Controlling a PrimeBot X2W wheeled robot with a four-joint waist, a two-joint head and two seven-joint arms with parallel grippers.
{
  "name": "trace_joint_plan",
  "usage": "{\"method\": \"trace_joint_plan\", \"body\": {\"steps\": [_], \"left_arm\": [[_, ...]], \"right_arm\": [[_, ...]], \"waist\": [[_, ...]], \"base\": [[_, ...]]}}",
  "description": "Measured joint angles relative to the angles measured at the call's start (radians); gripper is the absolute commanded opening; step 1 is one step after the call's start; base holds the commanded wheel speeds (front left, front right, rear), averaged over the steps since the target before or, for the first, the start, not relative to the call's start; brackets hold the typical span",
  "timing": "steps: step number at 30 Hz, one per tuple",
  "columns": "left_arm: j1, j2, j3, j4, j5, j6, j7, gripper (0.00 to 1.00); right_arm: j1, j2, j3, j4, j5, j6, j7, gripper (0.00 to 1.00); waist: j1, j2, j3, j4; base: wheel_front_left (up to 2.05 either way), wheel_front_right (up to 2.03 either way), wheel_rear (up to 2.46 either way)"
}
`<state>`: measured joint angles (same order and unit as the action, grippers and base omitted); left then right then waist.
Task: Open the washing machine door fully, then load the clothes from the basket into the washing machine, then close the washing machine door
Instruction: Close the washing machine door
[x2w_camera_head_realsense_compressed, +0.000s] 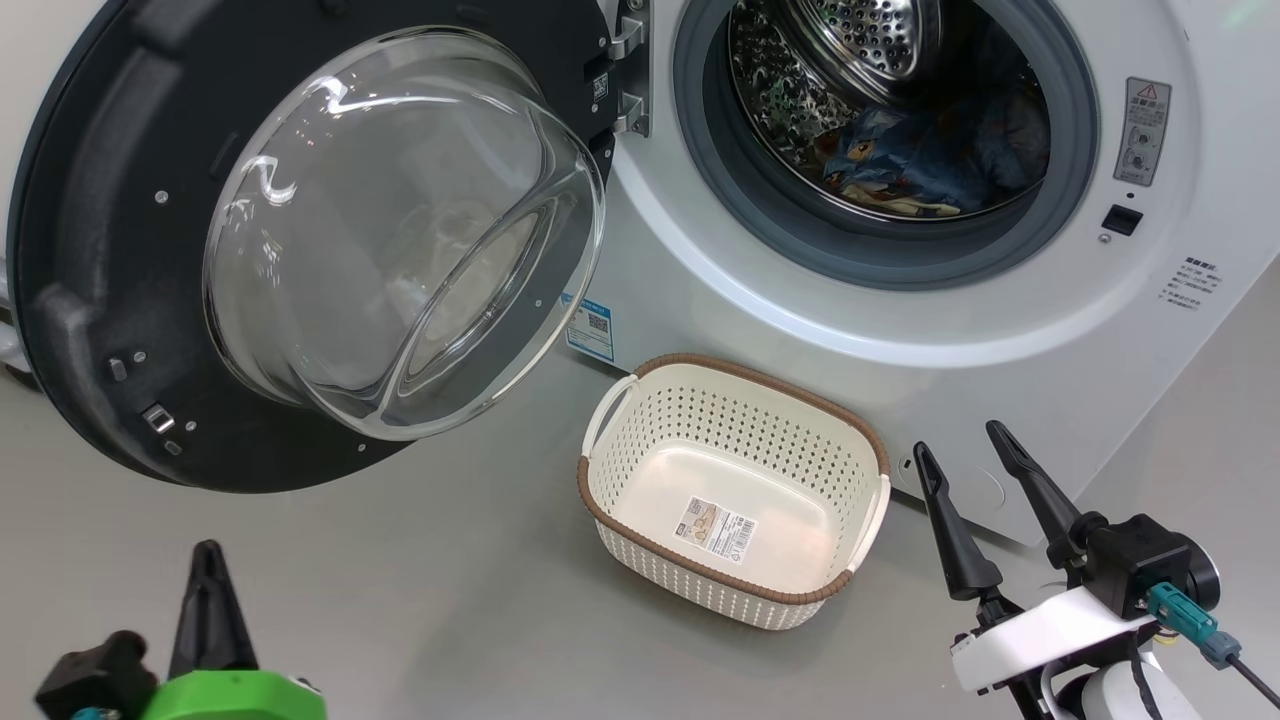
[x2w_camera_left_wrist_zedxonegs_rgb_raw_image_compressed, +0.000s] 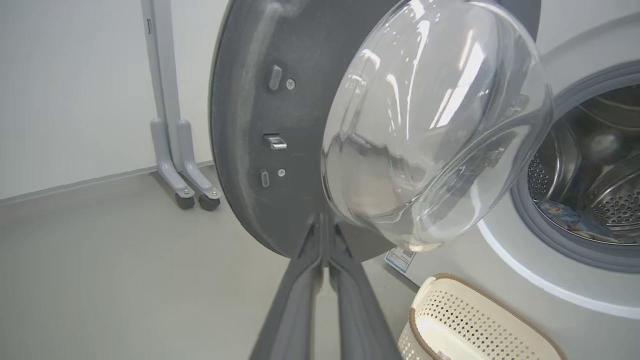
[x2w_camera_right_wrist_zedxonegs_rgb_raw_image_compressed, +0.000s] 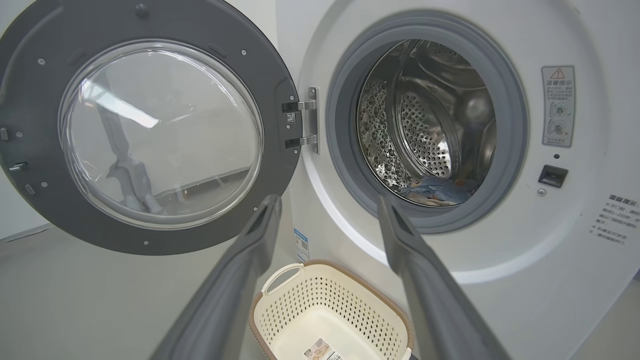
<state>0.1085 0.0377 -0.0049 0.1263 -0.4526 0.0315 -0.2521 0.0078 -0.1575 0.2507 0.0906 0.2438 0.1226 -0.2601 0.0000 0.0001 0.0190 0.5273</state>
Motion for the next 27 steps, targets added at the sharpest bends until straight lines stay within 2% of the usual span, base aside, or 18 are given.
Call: {"method": "trace_joint_plan", "body": {"steps": [3, 5, 8, 12, 14, 20, 23, 27], "left_arm": [[0.0, 0.0, 0.039, 0.0, -0.058, 0.0, 0.0, 0.0], [-0.002, -0.001, 0.076, 0.002, -0.142, 0.0, 0.0, 0.0], [-0.012, -0.002, 0.17, 0.006, -0.261, 0.0, 0.0, 0.0], [-0.076, -0.002, 0.327, 0.025, -0.341, -0.005, 0.0, 0.0], [-0.119, 0.027, 0.377, 0.045, -0.363, -0.006, 0.0, 0.0], [-0.238, 0.182, 0.54, 0.134, -0.482, 0.006, 0.046, 0.0], [-0.316, 0.208, 0.624, 0.178, -0.612, 0.011, 0.096, 0.0], [-0.417, 0.229, 0.684, 0.221, -0.746, 0.014, 0.172, 0.0]], "right_arm": [[0.0, 0.0, -0.001, 0.002, 0.0, 0.0, 0.0, 1.0], [0.0, 0.001, -0.006, 0.002, 0.0, 0.0, 0.0, 1.0], [0.001, 0.001, -0.011, 0.003, 0.0, 0.0, 0.0, 1.0], [0.001, 0.002, -0.012, 0.003, 0.0, 0.0, 0.0, 1.0], [0.002, 0.002, -0.013, 0.003, 0.0, 0.0, 0.0, 1.0], [0.001, 0.007, 0.009, 0.004, 0.0, 0.0, 0.0, 1.0], [0.001, 0.011, 0.018, 0.007, 0.0, 0.0, 0.0, 1.0], [0.001, 0.009, 0.022, 0.013, 0.0, 0.0, 0.0, 1.0]], "waist": [[0.0, 0.0, 0.001, 0.0], [0.0, 0.0, 0.001, 0.0], [0.0, 0.0, 0.004, 0.001], [0.0, 0.0, 0.009, 0.003], [0.0, 0.0, 0.012, 0.003], [0.0, 0.0, 0.017, -0.007], [0.0, -0.0001, 0.021, -0.023], [0.0, 0.0, 0.025, -0.051]], "base": [[0.0, 0.0, 0.0], [0.0, 0.0, 0.0], [0.0, 0.0, 0.0], [0.0, 0.0, 0.0], [0.0, 0.0, 0.0], [0.0, 0.0, 0.0], [0.0, 0.0, 0.0], [0.0, 0.0, 0.0]]}}
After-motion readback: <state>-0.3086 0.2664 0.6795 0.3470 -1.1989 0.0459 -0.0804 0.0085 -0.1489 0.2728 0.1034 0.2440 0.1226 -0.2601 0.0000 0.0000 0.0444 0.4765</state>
